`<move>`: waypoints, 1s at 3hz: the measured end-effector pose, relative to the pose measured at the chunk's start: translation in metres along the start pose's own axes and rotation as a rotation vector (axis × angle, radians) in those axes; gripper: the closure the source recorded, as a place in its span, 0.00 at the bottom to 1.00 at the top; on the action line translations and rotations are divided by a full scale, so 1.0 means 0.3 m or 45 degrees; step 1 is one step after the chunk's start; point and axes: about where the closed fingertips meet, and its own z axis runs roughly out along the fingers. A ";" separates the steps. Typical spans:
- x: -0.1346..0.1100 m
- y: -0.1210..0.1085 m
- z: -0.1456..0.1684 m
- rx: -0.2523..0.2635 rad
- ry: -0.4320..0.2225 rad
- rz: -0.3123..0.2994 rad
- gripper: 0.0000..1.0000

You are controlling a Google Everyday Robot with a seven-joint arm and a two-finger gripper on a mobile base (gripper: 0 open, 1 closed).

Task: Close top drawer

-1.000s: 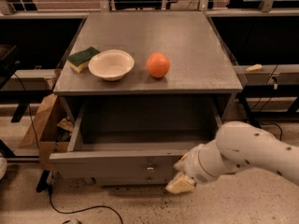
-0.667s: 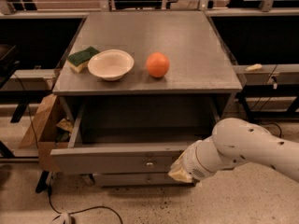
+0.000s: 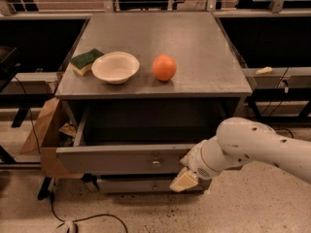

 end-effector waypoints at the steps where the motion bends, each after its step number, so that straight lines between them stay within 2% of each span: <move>1: 0.002 -0.026 0.005 0.019 0.008 0.014 0.09; 2: 0.004 -0.026 0.006 0.024 0.007 0.016 0.00; 3: 0.020 -0.101 0.005 0.070 0.028 0.048 0.00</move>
Offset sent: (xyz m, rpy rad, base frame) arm 0.1465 -0.0793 -0.0224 -0.1605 -0.0742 -0.2864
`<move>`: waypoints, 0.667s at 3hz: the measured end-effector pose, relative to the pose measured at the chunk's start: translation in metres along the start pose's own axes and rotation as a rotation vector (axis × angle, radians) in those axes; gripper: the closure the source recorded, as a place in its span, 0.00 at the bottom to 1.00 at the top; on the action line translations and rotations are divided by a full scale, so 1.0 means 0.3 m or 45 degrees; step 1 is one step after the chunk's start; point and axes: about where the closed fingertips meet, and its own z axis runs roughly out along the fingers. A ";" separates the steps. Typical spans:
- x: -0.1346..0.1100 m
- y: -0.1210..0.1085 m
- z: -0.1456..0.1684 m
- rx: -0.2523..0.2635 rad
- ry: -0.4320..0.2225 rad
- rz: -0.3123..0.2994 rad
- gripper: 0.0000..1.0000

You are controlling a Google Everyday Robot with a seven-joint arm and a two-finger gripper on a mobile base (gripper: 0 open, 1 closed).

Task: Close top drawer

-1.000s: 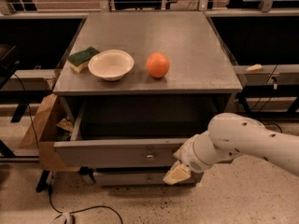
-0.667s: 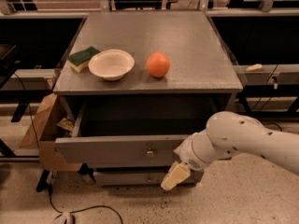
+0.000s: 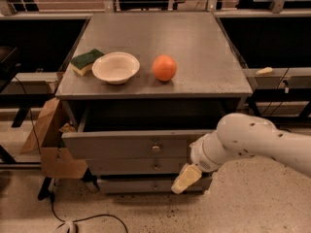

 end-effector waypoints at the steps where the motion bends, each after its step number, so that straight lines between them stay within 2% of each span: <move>1: 0.020 -0.089 0.003 0.051 0.026 0.036 0.19; 2: 0.056 -0.221 -0.005 0.126 0.067 0.091 0.42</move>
Offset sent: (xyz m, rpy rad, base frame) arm 0.1342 -0.1261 -0.0084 -0.1865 -0.0661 -0.3029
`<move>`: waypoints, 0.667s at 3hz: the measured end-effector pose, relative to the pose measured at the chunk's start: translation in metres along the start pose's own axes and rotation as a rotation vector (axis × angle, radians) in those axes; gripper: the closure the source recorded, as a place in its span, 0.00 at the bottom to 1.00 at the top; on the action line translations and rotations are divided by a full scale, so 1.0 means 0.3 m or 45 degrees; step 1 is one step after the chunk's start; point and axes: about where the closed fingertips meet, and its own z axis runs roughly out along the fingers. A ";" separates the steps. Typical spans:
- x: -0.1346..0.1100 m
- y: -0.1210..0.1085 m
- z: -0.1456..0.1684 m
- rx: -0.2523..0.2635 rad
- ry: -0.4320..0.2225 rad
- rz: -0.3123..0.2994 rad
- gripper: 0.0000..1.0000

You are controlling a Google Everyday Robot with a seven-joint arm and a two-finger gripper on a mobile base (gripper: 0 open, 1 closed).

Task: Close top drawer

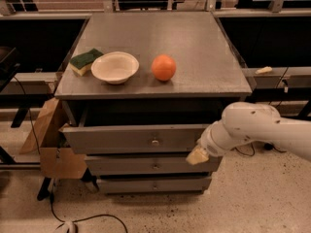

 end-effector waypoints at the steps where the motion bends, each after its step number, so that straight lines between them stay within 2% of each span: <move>1: 0.037 -0.131 -0.011 0.081 0.040 0.058 0.65; 2: 0.065 -0.246 -0.033 0.166 0.072 0.125 0.89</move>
Offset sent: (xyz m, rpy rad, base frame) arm 0.0934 -0.1177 0.0192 -0.1523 -0.0842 -0.3080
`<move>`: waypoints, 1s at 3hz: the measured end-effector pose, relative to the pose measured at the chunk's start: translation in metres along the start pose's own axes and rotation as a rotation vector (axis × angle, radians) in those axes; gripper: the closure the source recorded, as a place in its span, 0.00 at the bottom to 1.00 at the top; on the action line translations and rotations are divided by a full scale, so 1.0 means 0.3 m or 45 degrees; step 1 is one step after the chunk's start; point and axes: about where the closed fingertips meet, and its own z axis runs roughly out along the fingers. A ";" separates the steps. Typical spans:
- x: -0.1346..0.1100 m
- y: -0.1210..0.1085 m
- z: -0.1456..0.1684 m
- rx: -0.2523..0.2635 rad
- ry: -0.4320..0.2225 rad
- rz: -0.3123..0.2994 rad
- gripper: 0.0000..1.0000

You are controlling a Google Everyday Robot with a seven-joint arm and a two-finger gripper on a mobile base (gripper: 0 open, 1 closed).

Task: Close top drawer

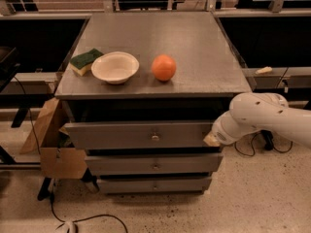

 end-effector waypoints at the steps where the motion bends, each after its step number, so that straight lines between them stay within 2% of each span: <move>1: 0.003 -0.005 -0.003 0.007 0.001 0.007 0.86; 2: -0.004 -0.075 -0.033 0.073 -0.007 0.071 0.62; 3: 0.011 -0.110 -0.064 0.113 -0.021 0.132 0.38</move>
Offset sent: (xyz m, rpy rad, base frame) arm 0.0383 -0.0439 0.0371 -0.0190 -0.0964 -0.1953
